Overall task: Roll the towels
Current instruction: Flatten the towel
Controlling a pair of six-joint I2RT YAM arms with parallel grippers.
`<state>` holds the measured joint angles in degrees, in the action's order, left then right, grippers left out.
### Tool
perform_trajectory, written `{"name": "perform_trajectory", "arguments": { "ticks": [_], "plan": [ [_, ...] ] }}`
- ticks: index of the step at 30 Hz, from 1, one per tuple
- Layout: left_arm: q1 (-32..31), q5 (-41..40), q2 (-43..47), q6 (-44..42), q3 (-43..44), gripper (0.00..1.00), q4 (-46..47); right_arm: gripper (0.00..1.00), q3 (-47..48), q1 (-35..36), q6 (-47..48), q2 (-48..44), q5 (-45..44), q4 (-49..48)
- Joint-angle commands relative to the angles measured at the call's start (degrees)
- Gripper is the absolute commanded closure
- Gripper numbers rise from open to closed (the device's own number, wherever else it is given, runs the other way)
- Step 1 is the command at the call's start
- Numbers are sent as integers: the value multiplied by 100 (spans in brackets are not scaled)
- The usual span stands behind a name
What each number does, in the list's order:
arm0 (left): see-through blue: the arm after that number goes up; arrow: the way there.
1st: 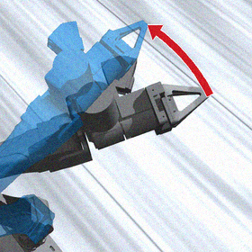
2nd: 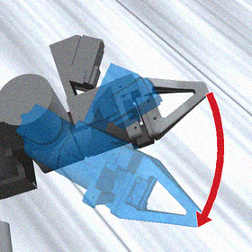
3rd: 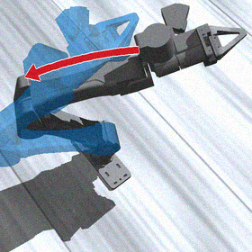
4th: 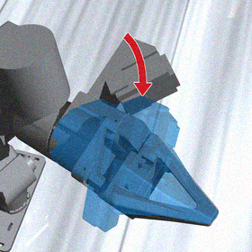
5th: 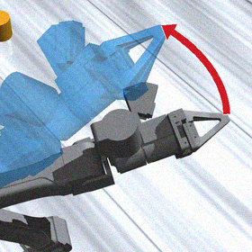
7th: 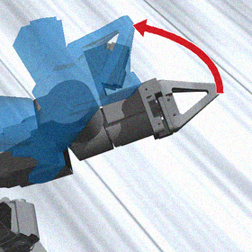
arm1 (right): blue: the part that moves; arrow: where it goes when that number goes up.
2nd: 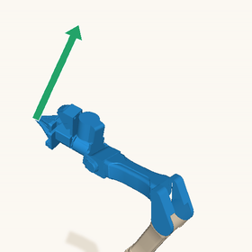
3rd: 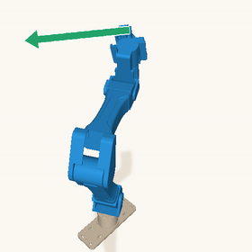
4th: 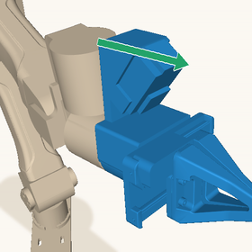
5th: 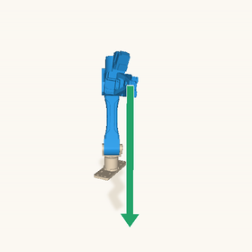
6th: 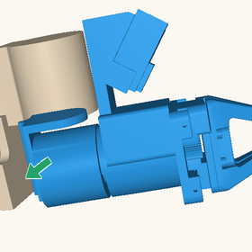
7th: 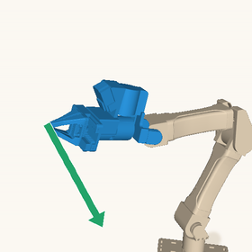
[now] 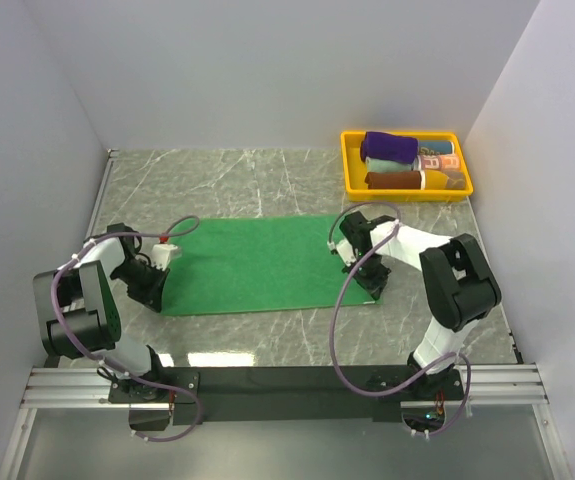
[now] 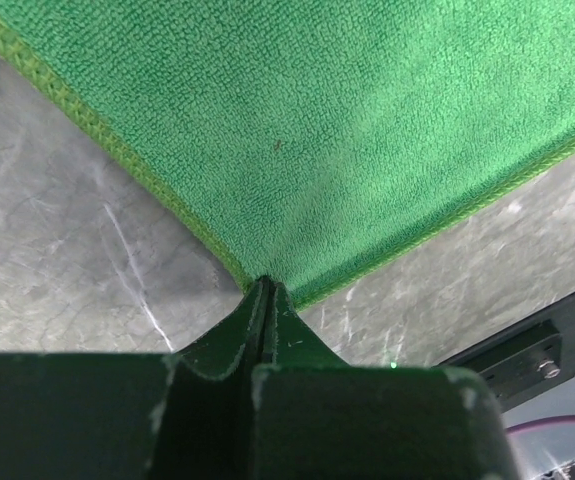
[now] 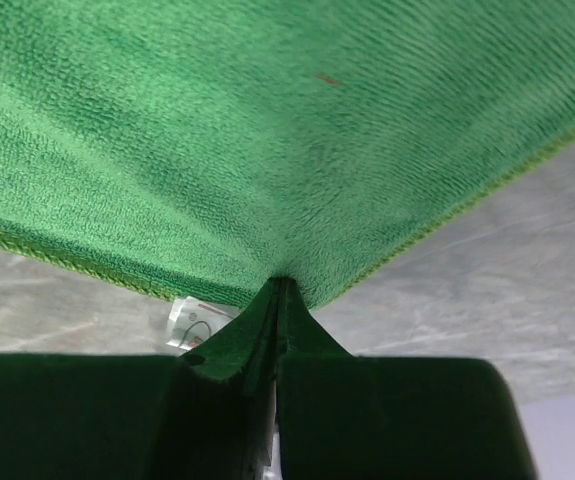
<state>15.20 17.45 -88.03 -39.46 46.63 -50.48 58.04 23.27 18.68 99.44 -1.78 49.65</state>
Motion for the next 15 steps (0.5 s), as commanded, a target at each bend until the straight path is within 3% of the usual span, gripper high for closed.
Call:
{"name": "perform_trajectory", "arguments": {
  "ticks": [1,7,11,14,15],
  "plan": [
    [115,-937,-154,-615,-154,99,434,100,-425,221,92,-29,-314,396],
    [88,-595,75,-1002,-242,99,83,100,-531,512,180,-196,1,642],
    [79,-68,181,-924,-32,98,-286,100,-93,512,145,-372,343,722],
    [71,424,260,-747,372,95,-454,90,460,434,145,-548,529,853],
    [71,678,277,-721,617,94,-593,83,602,390,145,-592,625,871]
  ]
}}
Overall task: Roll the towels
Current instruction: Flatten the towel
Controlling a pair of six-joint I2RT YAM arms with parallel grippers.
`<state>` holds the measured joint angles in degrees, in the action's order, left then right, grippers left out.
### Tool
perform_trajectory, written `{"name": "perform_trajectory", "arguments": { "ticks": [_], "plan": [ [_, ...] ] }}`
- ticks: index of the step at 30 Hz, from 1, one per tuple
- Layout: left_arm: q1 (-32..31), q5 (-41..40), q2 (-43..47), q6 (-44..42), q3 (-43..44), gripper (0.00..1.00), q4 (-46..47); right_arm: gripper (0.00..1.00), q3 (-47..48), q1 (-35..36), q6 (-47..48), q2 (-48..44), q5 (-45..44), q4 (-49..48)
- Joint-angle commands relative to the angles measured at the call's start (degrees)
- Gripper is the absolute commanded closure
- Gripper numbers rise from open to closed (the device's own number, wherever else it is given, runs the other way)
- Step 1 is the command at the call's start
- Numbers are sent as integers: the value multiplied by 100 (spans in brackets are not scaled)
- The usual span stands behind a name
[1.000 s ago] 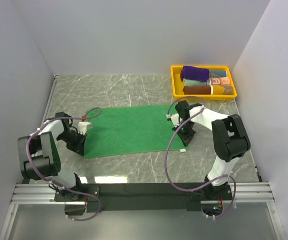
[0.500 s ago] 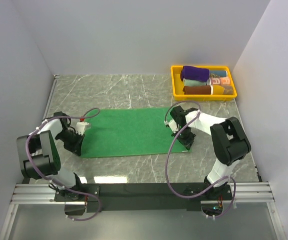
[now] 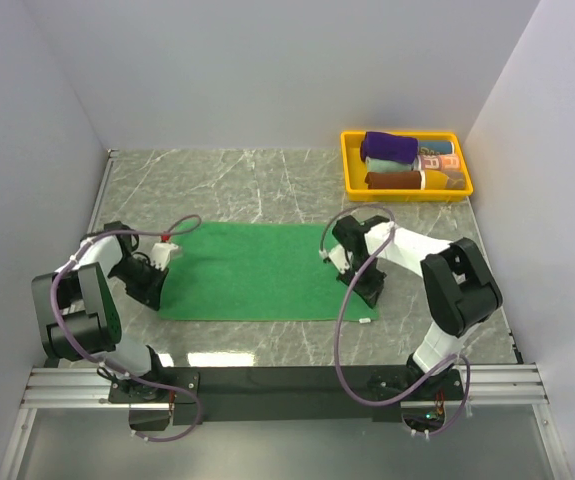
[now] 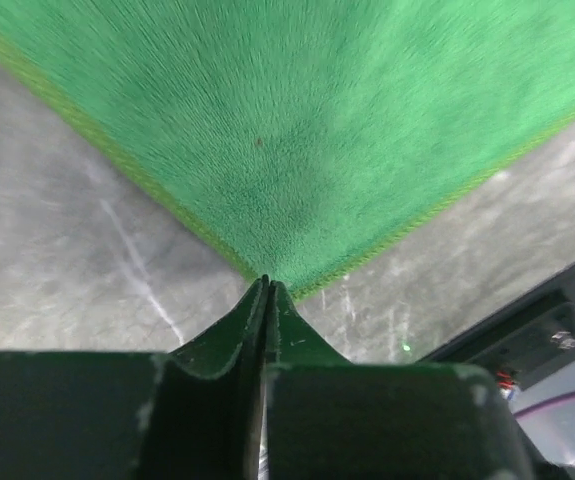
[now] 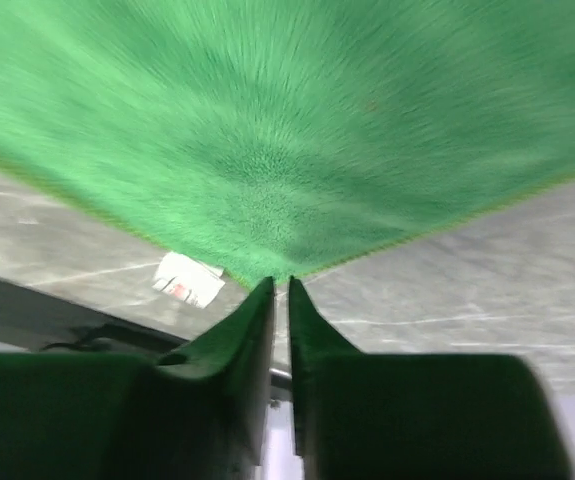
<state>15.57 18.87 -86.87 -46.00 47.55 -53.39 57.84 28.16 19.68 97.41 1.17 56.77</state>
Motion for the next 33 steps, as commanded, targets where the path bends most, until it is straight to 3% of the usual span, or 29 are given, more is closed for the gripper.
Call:
{"name": "perform_trajectory", "arguments": {
  "ticks": [1,7,11,16,26,33],
  "plan": [
    [34,652,170,-50,658,92,-374,81,771,-153,62,-450,427,237],
    [42,1267,-5,624,1827,80,-122,79,1835,-767,71,-460,578,2],
    [34,1215,-408,1654,2459,80,881,87,2529,-1225,-131,75,525,-438],
    [16,1399,-1383,2594,3180,86,1392,96,3249,-1611,-272,919,735,-816],
    [-256,1277,-2431,3097,3805,92,1761,100,3980,-1577,-623,1869,1245,-984],
    [-379,1338,-2896,3237,3955,93,1841,100,4103,-1542,-615,2317,982,-975]
  ]
}}
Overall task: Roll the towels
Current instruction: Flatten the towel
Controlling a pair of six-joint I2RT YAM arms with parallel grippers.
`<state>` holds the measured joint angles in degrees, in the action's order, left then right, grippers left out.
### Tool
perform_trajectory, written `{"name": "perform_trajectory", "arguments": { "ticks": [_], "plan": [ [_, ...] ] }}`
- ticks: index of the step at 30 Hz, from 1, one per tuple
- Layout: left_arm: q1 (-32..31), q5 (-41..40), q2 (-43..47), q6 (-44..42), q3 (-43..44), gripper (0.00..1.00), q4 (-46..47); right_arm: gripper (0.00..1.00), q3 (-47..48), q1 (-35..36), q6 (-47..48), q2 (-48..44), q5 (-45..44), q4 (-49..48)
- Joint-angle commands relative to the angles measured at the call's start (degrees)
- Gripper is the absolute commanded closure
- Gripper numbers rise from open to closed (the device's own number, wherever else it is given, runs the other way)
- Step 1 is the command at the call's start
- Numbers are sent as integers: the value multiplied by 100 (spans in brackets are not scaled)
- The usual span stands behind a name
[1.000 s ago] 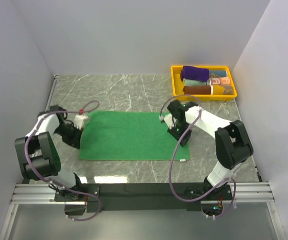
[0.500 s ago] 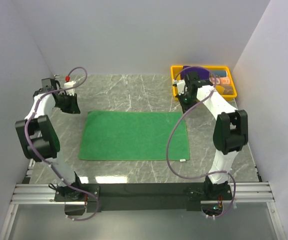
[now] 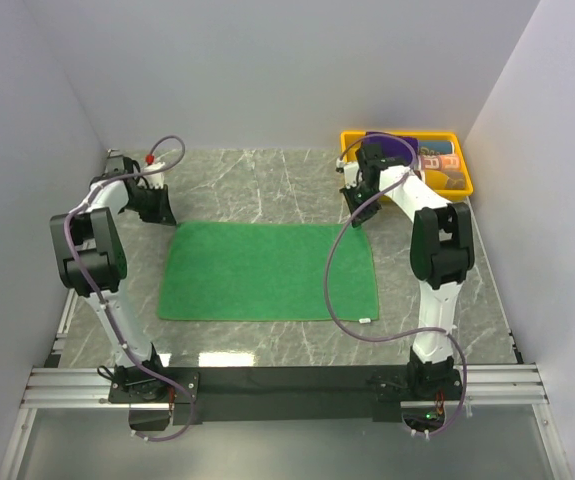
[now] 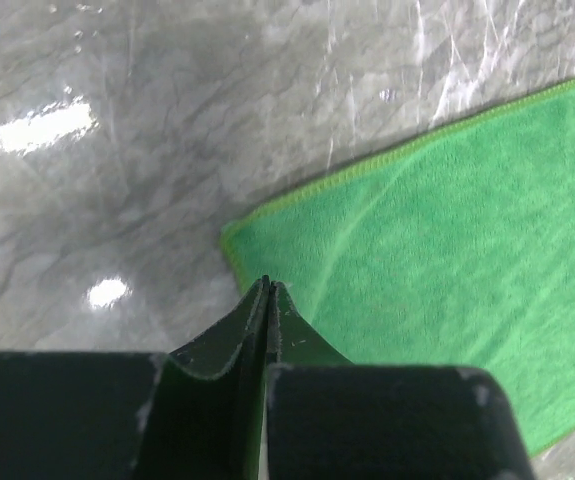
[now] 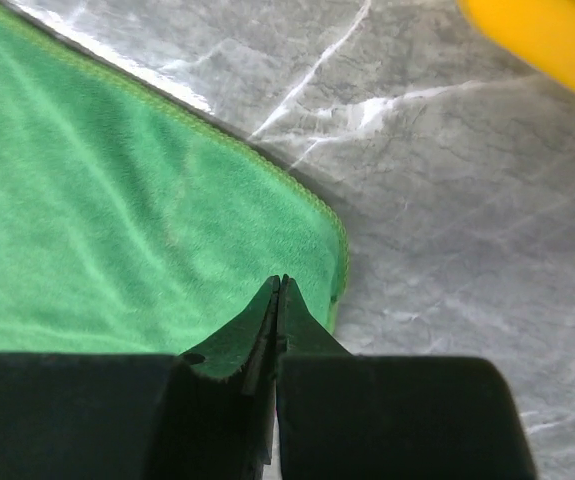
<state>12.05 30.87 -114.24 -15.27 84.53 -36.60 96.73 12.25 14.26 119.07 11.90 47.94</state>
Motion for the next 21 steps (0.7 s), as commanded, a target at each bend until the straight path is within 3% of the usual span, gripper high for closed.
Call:
{"name": "perform_trajectory", "arguments": {
  "ticks": [1,10,16,21],
  "plan": [
    [-36,164,-221,217,292,94,171,100,198,58,-47,169,-239,-101],
    [-265,-204,-942,445,696,97,100,100,136,14,129,450,-812,-241],
    [-230,-1063,-829,367,608,99,215,100,468,-100,261,749,-1137,-268],
    [-151,-1330,-662,235,485,99,241,100,751,-127,323,899,-1147,-207]
  ]
}}
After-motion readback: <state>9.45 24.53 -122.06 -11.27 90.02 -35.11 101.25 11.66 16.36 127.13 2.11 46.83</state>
